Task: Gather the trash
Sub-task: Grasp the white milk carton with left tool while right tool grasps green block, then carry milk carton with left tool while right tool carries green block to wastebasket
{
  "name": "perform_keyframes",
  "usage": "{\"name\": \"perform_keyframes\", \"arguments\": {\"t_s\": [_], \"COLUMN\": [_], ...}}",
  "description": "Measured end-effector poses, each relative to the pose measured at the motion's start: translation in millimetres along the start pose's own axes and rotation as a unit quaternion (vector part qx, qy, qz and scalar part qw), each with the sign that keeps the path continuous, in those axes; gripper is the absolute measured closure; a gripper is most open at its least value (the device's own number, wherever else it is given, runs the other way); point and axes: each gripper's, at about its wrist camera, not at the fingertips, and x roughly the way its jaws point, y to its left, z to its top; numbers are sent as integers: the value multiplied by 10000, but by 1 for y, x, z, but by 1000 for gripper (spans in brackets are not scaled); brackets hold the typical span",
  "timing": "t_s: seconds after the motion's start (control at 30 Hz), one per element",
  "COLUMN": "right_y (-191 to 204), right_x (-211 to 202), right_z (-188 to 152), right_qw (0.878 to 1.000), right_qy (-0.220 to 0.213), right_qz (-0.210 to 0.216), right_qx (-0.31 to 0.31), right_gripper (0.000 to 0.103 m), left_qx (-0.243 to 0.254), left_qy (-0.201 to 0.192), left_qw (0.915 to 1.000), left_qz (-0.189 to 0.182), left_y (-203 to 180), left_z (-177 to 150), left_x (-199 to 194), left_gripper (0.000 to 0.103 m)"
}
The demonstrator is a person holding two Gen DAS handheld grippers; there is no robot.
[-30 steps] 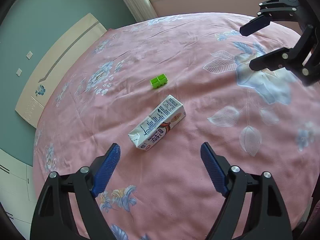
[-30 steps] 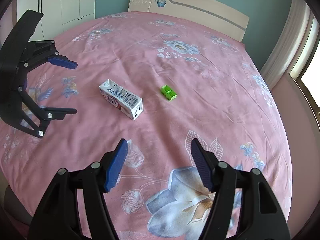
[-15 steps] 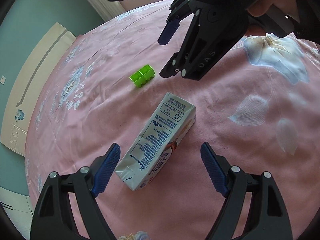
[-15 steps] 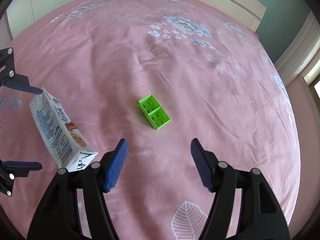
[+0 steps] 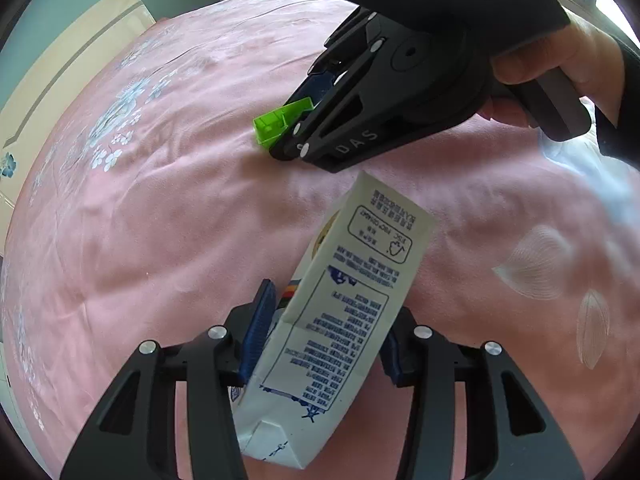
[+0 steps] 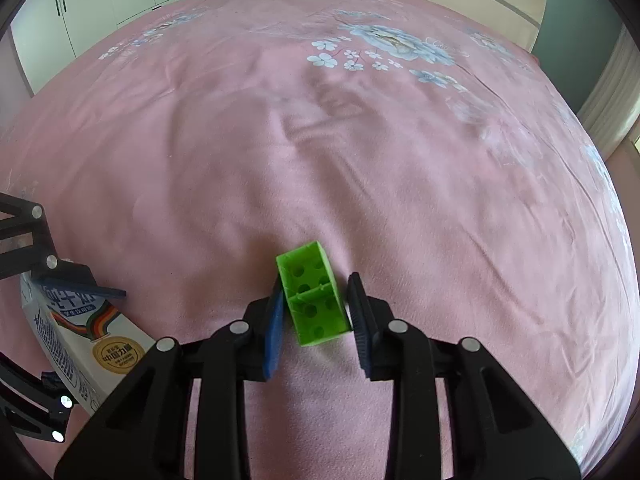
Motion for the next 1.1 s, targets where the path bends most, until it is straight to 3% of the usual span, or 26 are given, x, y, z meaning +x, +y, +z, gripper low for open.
{"name": "perform_keyframes", "arguments": {"t_s": [0.2, 0.5, 1.1], "right_y": [-6, 16, 121], "right_x": [-22, -103, -327], "right_z": [-11, -43, -121], "right_qw": [9982, 9961, 9894], "right_qy": [-42, -175, -764], "right_qz": [-398, -717, -1226], "right_qx": [436, 491, 177], "right_gripper": [79, 79, 79], "left_qx": [-366, -978, -1290], "left_qy": [-67, -157, -879], "left_qw": [9989, 9940, 9778], "left_qz": [279, 468, 1398], "left_y": [-5, -22, -105], "left_z": [-5, -11, -32], "left_x": [-15, -66, -254], "left_gripper": [63, 63, 63]}}
